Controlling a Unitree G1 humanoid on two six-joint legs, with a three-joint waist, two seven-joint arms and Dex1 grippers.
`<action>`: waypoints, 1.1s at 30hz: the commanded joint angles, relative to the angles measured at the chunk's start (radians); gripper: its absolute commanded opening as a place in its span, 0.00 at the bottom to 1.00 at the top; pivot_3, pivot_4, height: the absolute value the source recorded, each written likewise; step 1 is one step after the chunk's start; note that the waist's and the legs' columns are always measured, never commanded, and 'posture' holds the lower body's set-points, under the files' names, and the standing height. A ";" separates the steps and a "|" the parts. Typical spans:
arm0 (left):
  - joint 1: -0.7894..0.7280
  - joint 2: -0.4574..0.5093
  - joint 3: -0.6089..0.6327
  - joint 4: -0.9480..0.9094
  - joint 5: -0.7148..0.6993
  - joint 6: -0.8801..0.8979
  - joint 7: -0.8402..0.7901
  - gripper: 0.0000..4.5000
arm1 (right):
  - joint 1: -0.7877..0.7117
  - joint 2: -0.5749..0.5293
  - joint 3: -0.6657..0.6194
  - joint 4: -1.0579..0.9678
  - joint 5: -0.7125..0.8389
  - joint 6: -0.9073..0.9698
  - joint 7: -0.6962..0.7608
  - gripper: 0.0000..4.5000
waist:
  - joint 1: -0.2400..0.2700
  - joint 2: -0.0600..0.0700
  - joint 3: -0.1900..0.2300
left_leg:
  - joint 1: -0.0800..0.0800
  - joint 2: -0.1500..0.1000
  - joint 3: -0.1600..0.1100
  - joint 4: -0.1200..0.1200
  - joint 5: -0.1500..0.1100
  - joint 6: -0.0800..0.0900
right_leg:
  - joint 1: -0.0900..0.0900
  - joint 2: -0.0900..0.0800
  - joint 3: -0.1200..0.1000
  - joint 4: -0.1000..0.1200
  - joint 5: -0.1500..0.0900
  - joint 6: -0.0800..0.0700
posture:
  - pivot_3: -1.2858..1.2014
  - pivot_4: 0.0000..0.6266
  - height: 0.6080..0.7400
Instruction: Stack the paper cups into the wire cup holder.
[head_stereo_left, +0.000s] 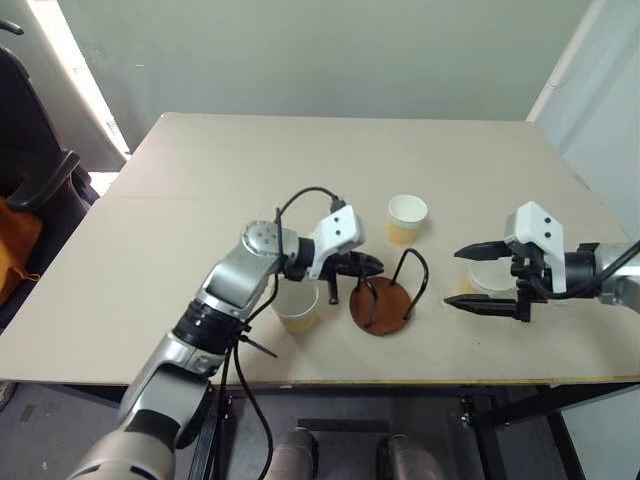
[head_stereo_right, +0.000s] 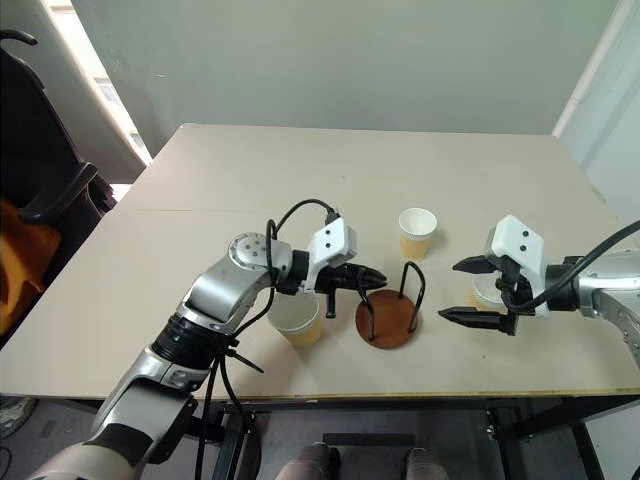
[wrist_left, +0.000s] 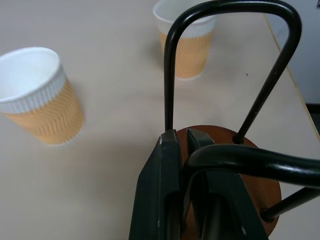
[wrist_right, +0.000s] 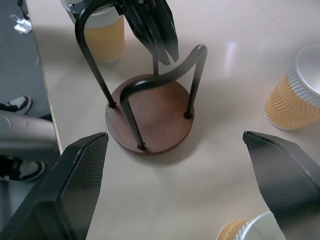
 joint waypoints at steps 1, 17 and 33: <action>0.003 -0.020 0.002 0.000 0.020 -0.048 0.022 0.00 | -0.014 -0.008 -0.018 -0.017 -0.006 -0.013 -0.006 1.00 | 0.000 0.000 0.000 | 0.000 0.000 0.000 0.001 0.000 0.000 | 0.000 0.000 0.000 0.000 0.000 0.000 | 0.52 0.24 1.00; -0.033 0.009 -0.005 0.037 0.053 -0.060 -0.037 0.99 | -0.002 -0.022 -0.014 0.001 -0.045 -0.023 -0.003 1.00 | 0.000 0.000 0.000 | 0.000 -0.001 0.000 0.002 -0.001 0.001 | 0.002 0.000 0.001 -0.002 -0.001 0.003 | 0.52 0.24 1.00; 0.062 0.323 0.272 -0.298 -0.208 0.126 -0.183 0.99 | 0.048 -0.096 0.059 0.146 -0.231 -0.118 0.017 1.00 | -0.008 0.000 0.000 | 0.000 0.000 0.001 0.001 -0.004 -0.001 | 0.001 0.001 0.001 -0.004 -0.003 0.003 | 0.52 0.24 1.00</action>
